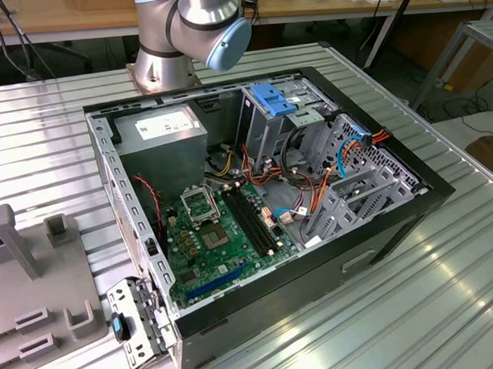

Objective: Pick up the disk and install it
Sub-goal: 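Pick up the disk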

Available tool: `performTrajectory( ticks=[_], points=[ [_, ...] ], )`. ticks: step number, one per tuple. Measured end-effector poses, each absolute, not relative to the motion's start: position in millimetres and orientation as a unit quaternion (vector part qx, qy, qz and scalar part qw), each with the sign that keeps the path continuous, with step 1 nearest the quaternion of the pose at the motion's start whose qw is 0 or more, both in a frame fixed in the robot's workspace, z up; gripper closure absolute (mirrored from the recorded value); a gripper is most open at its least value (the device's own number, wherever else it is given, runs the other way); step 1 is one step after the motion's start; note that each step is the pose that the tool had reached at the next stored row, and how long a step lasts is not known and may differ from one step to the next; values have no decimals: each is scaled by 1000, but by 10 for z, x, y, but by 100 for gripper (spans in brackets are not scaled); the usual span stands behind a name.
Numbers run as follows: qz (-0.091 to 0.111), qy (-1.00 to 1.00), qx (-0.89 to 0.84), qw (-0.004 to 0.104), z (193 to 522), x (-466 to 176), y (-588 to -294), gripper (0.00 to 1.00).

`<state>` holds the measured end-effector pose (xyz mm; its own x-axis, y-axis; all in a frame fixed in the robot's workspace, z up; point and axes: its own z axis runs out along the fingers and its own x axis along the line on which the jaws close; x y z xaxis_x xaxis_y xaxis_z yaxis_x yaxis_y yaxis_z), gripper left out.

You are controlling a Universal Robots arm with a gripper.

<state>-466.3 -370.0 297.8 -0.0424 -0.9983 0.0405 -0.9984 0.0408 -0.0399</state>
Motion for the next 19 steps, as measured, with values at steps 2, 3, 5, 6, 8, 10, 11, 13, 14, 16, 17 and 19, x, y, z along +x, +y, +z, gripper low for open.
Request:
performTrajectory(
  ticks=[2, 3, 5, 6, 8, 10, 11, 13, 14, 16, 17, 19],
  points=[
    [28, -722, 691, 1, 2982, -4664, -3699, 55],
    [28, -722, 691, 1, 2984, -4664, -3699, 55],
    [28, -724, 690, 1, 2992, -4664, -3697, 55],
    [28, -724, 689, 1, 2992, -4664, -3696, 55],
    [28, -731, 682, 1, 2993, -4664, -3695, 55],
    [28, -732, 681, 1, 2993, -4664, -3694, 55],
    [28, -732, 681, 1, 2993, -4664, -3694, 55],
    [28, -732, 681, 1, 2993, -4664, -3694, 55],
    [28, -731, 681, 1, 2993, -4665, -3694, 55],
    [28, -731, 681, 1, 2992, -4666, -3694, 55],
    [28, -731, 681, 1, 2992, -4666, -3694, 55],
    [28, -731, 681, 1, 2992, -4667, -3694, 55]
  ],
)
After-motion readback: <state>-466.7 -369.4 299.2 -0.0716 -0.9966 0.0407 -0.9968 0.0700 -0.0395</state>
